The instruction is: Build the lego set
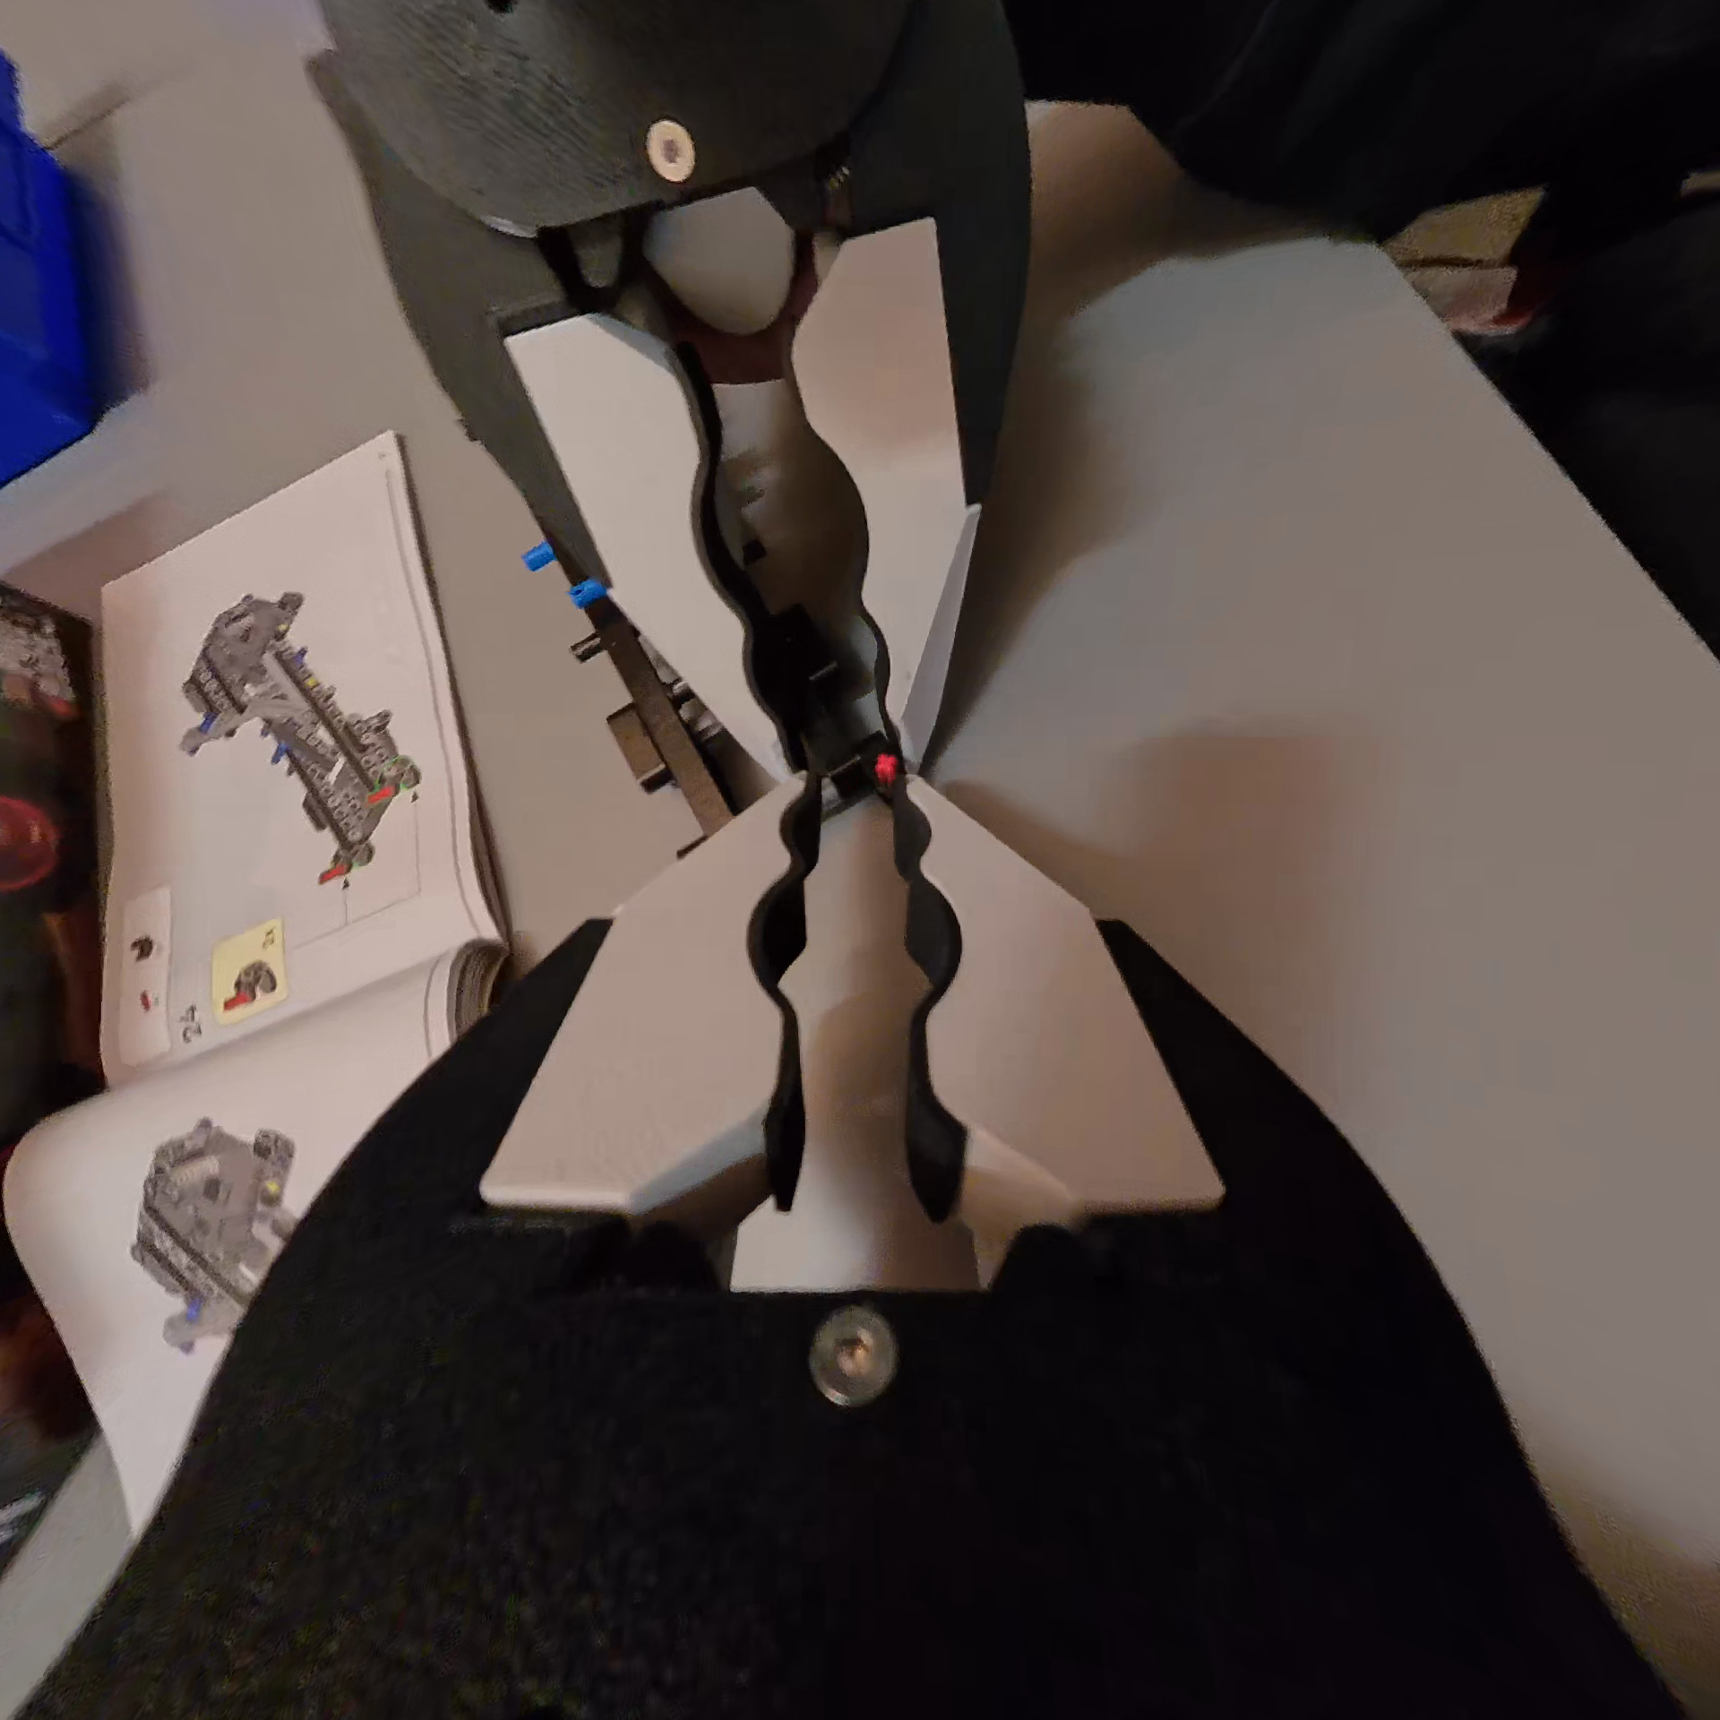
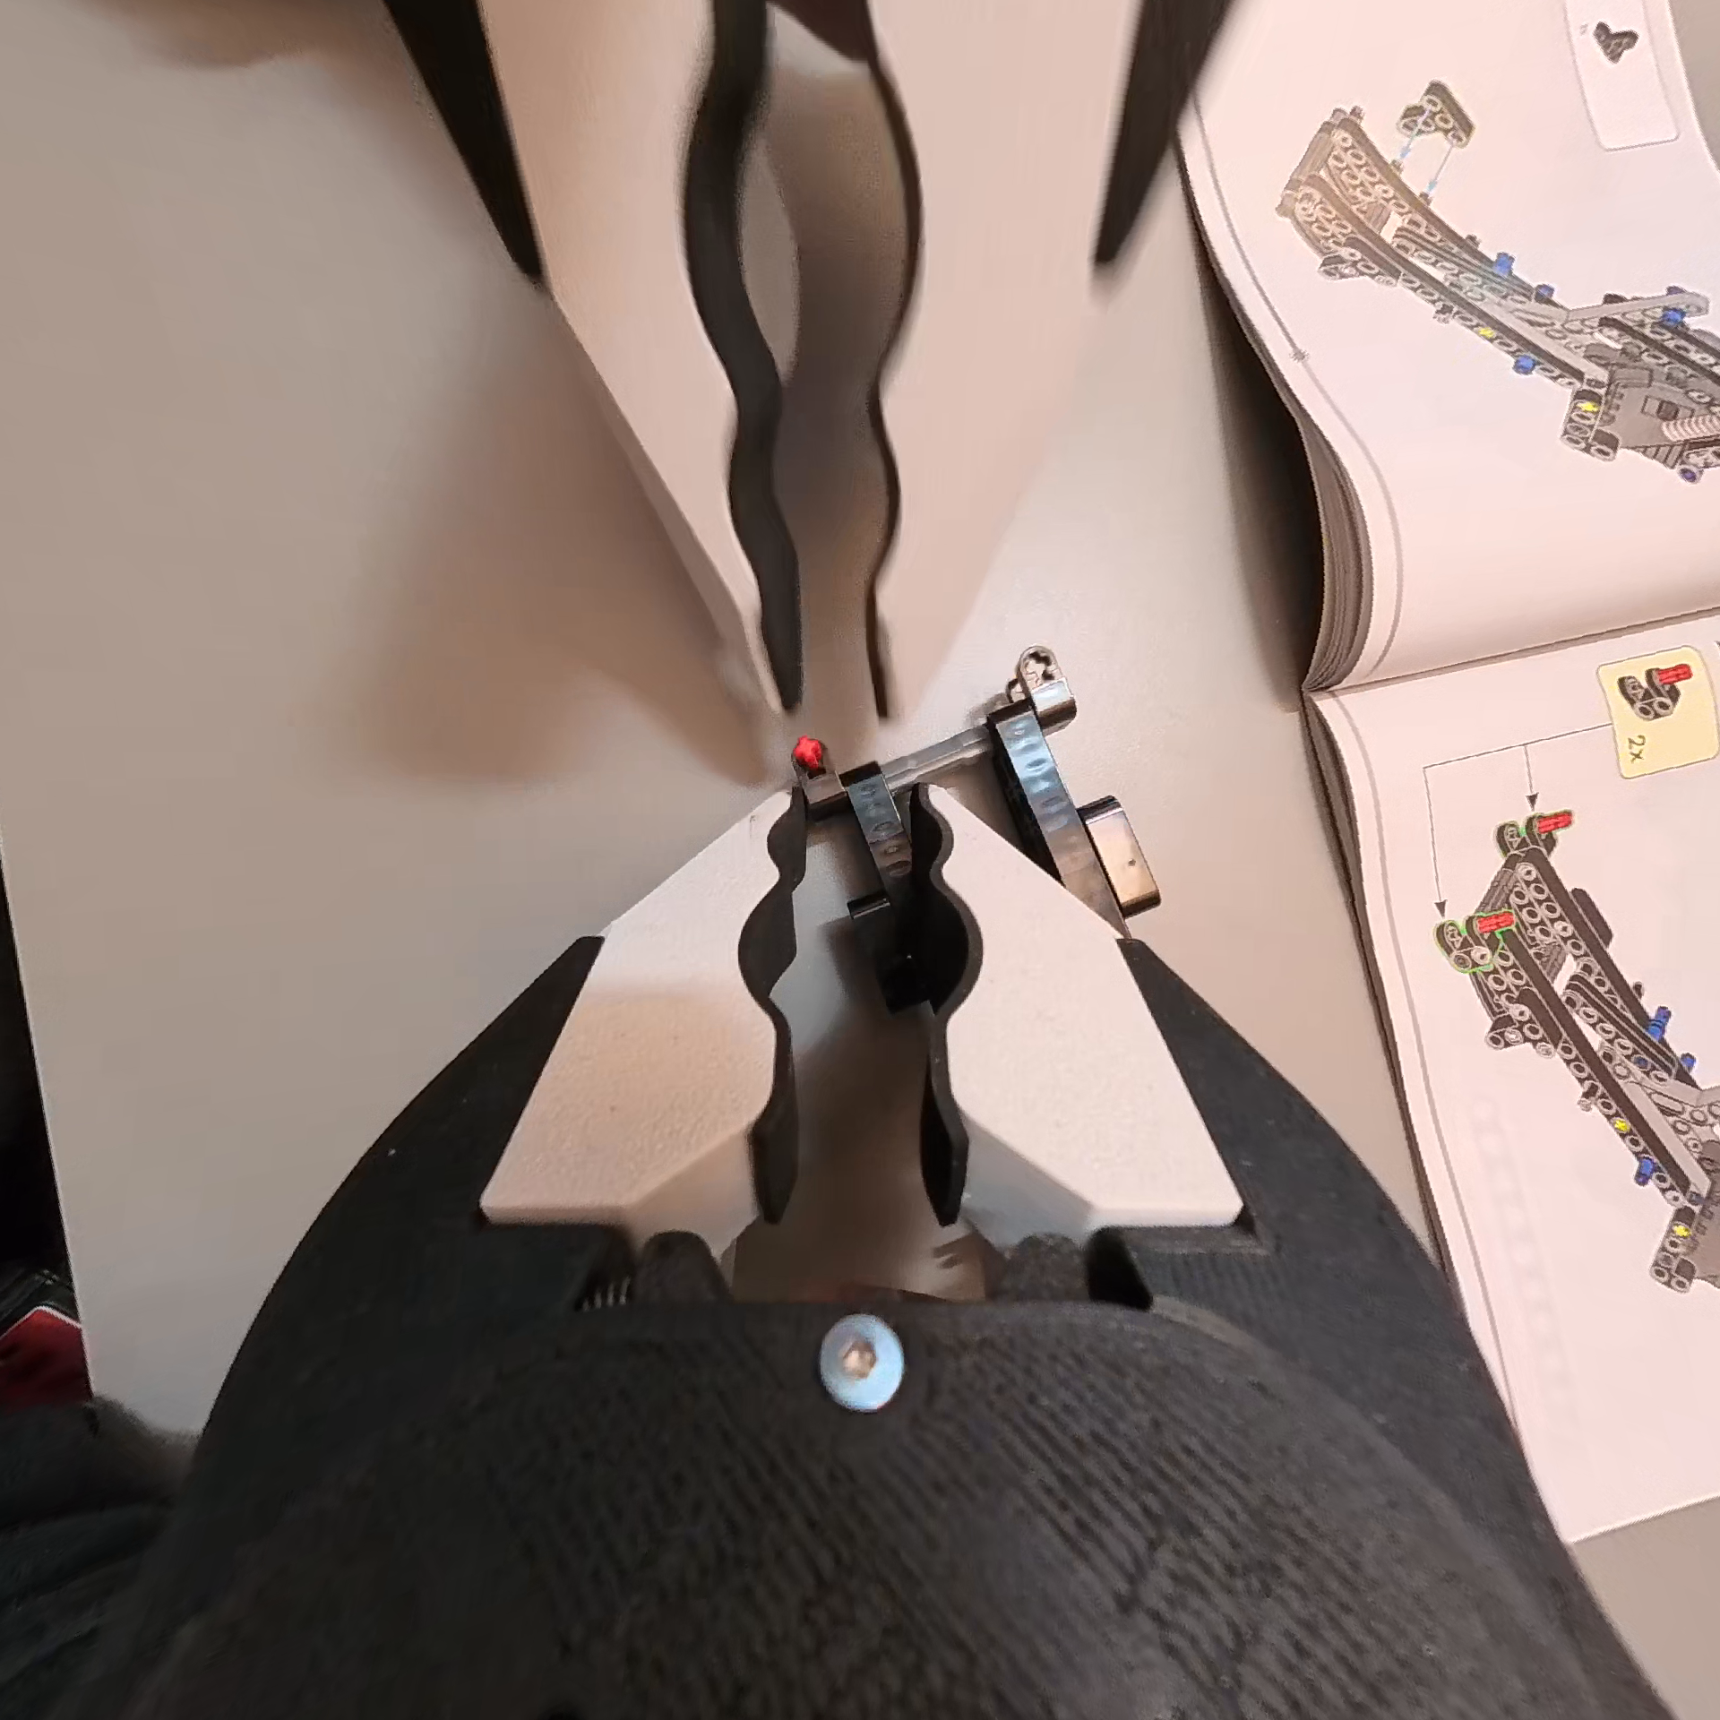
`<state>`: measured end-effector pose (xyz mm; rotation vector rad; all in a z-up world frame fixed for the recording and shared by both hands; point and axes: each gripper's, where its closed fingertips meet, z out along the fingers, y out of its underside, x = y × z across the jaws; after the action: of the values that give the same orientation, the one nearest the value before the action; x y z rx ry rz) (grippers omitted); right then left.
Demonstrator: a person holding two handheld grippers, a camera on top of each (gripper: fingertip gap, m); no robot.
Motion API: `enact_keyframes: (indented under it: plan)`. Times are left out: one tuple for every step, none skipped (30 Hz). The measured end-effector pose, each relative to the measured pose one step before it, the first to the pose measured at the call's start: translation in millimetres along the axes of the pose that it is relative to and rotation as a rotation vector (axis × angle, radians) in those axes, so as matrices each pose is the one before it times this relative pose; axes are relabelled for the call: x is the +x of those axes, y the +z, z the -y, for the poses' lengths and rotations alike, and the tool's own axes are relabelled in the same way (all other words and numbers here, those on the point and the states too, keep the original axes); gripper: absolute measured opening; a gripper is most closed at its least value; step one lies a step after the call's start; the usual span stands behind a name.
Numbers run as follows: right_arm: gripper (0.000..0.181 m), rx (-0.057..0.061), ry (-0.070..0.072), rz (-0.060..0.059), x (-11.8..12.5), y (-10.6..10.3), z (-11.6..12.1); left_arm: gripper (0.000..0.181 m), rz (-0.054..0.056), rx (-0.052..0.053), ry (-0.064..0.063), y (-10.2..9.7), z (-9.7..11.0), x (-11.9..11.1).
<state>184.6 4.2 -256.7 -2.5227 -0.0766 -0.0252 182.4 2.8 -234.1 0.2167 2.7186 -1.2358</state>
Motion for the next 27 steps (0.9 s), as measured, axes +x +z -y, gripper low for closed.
enact_keyframes:
  plan:
    - [0.020,0.0021,0.0015,0.0010,0.04,-0.11,0.09,0.012,0.0121,0.0246,-0.0381,-3.33,1.62,0.88]
    - [0.020,-0.0002,0.0017,0.0006,0.00,0.04,0.04,0.012,0.0121,0.0241,-0.0483,-1.96,1.50,1.11]
    - [0.020,-0.0016,0.0013,0.0007,0.02,0.00,-0.08,0.013,0.0064,0.0185,-0.0472,-0.58,0.66,2.20]
    - [0.021,0.0002,0.0029,0.0030,-0.12,-0.07,0.05,0.013,0.0113,0.0084,-0.0393,0.50,-0.90,1.89]
    - [0.020,0.0015,0.0057,0.0051,-0.22,-0.32,0.09,0.013,0.0259,-0.0064,-0.0284,1.08,-3.01,-0.38]
    - [0.020,-0.0002,0.0128,0.0076,-0.46,-0.40,-0.08,0.016,0.0220,-0.0164,-0.0120,1.05,-4.55,0.01]
    - [0.020,-0.0010,0.0199,0.0127,-1.00,-0.89,-0.39,0.020,0.0183,-0.0124,-0.0016,0.37,-4.28,0.14]
    - [0.020,0.0106,0.0212,0.0044,0.02,-1.93,1.11,0.020,0.0307,0.0048,-0.0018,-0.63,-1.30,-2.03]
    - [0.020,0.0269,0.0272,-0.0003,1.02,-3.35,2.96,0.021,0.0288,0.0268,-0.0021,-1.51,2.58,-1.75]
    - [0.020,0.0344,0.0325,0.0063,0.32,-4.53,3.64,0.021,0.0158,0.0444,0.0023,-2.16,5.75,0.30]
    - [0.020,0.0408,0.0309,0.0083,0.34,-5.56,4.34,0.020,0.0154,0.0511,0.0136,-2.31,7.29,0.63]
    - [0.020,0.0454,0.0302,0.0117,0.31,-6.11,4.82,0.019,0.0280,0.0445,0.0272,-2.20,6.48,-1.14]
    - [0.020,0.0460,0.0332,0.0134,0.80,-6.15,4.95,0.019,0.0417,0.0287,0.0355,-2.05,4.82,-3.62]
    - [0.020,0.0456,0.0335,0.0148,1.39,-6.02,5.12,0.018,0.0444,0.0135,0.0420,-1.91,3.30,-4.64]
    - [0.020,0.0441,0.0339,0.0215,0.68,-6.04,5.29,0.018,0.0395,0.0041,0.0476,-1.54,2.52,-4.23]
    - [0.020,0.0374,0.0320,0.0287,-0.73,-5.92,4.90,0.017,0.0382,-0.0008,0.0460,-1.18,2.25,-4.22]
    - [0.020,0.0375,0.0213,0.0299,-1.63,-5.68,5.35,0.016,0.0395,0.0015,0.0408,-0.96,3.09,-4.39]
    - [0.019,0.0366,0.0175,0.0348,-2.40,-5.22,5.12,0.016,0.0371,0.0114,0.0365,-0.74,4.51,-3.81]
    - [0.020,0.0259,0.0174,0.0336,-2.38,-4.41,3.35,0.014,0.0329,0.0178,0.0323,-0.38,5.23,-3.20]
    - [0.020,0.0195,0.0076,0.0204,-0.45,-3.55,2.22,0.012,0.0290,0.0152,0.0299,-0.08,4.89,-2.88]
    - [0.019,0.0185,0.0119,0.0180,0.01,-3.03,2.05,0.012,0.0193,0.0080,0.0323,0.27,3.44,-1.88]
    - [0.019,0.0126,0.0091,0.0152,-0.23,-2.45,1.49,0.012,0.0105,0.0020,0.0336,0.45,2.28,-1.10]
    - [0.019,0.0077,0.0031,0.0081,0.01,-1.74,1.17,0.012,0.0071,-0.0016,0.0311,0.55,1.39,-1.36]
    - [0.019,0.0025,0.0051,0.0038,0.02,-0.92,0.55,0.012,0.0005,0.0022,0.0293,0.43,1.83,-1.14]
    - [0.020,-0.0063,0.0027,0.0032,-0.27,0.38,-0.55,0.011,-0.0031,0.0072,0.0233,0.33,2.44,-1.57]
    - [0.020,-0.0157,-0.0037,0.0032,-0.98,1.42,-1.90,0.011,-0.0016,0.0077,0.0130,0.44,2.37,-2.86]
    - [0.020,-0.0212,-0.0064,0.0016,-0.80,2.25,-2.40,0.011,-0.0078,0.0113,0.0060,0.83,2.67,-2.75]
